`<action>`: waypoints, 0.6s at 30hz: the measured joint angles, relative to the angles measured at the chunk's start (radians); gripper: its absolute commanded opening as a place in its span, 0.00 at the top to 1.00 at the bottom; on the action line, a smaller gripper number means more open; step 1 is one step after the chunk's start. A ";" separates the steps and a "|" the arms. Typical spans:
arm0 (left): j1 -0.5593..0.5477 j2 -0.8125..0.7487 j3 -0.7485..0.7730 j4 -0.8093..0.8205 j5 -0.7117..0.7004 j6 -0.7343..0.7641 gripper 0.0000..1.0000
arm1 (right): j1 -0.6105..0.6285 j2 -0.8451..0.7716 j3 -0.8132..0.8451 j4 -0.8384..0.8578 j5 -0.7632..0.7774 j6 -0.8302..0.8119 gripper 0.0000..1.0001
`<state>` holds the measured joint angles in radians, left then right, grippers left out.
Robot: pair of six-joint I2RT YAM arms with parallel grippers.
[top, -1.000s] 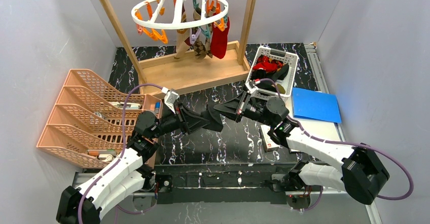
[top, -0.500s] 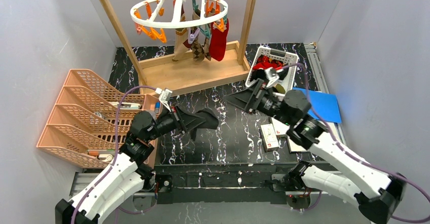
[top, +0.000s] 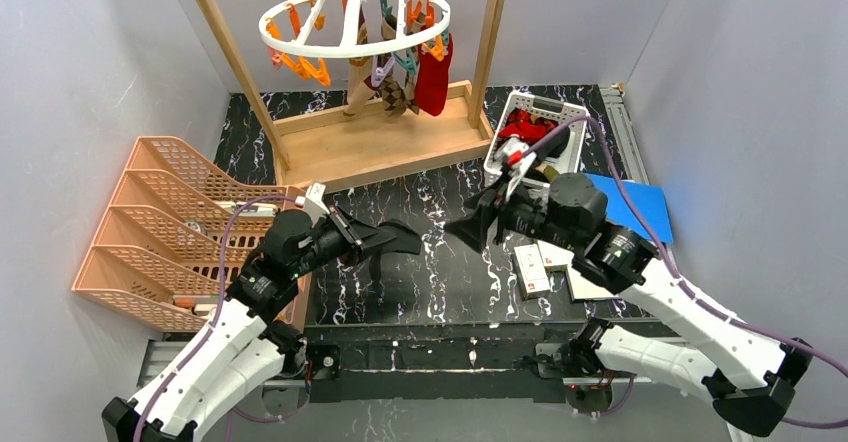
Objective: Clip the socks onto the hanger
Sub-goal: Pick up the sock from the bin.
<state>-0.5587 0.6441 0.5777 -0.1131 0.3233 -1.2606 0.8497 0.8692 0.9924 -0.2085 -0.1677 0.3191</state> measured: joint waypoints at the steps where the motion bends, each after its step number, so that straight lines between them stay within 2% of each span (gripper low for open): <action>1: 0.000 -0.005 0.000 -0.012 -0.020 -0.060 1.00 | 0.025 0.001 -0.019 0.002 -0.003 -0.049 0.23; 6: 0.000 -0.031 0.025 -0.053 -0.095 -0.207 1.00 | 0.167 0.013 -0.060 0.038 0.023 -0.254 0.25; 14: 0.000 0.037 0.179 -0.141 -0.165 -0.307 1.00 | 0.476 0.155 -0.062 0.262 0.268 -0.597 0.29; 18: 0.000 0.036 0.208 -0.208 -0.199 -0.327 1.00 | 0.527 0.217 -0.093 0.378 0.368 -0.729 0.31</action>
<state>-0.5587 0.6804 0.7853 -0.3210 0.1242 -1.5875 1.3769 1.0863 0.8997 0.1699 0.2001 -0.4099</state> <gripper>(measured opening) 0.018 0.704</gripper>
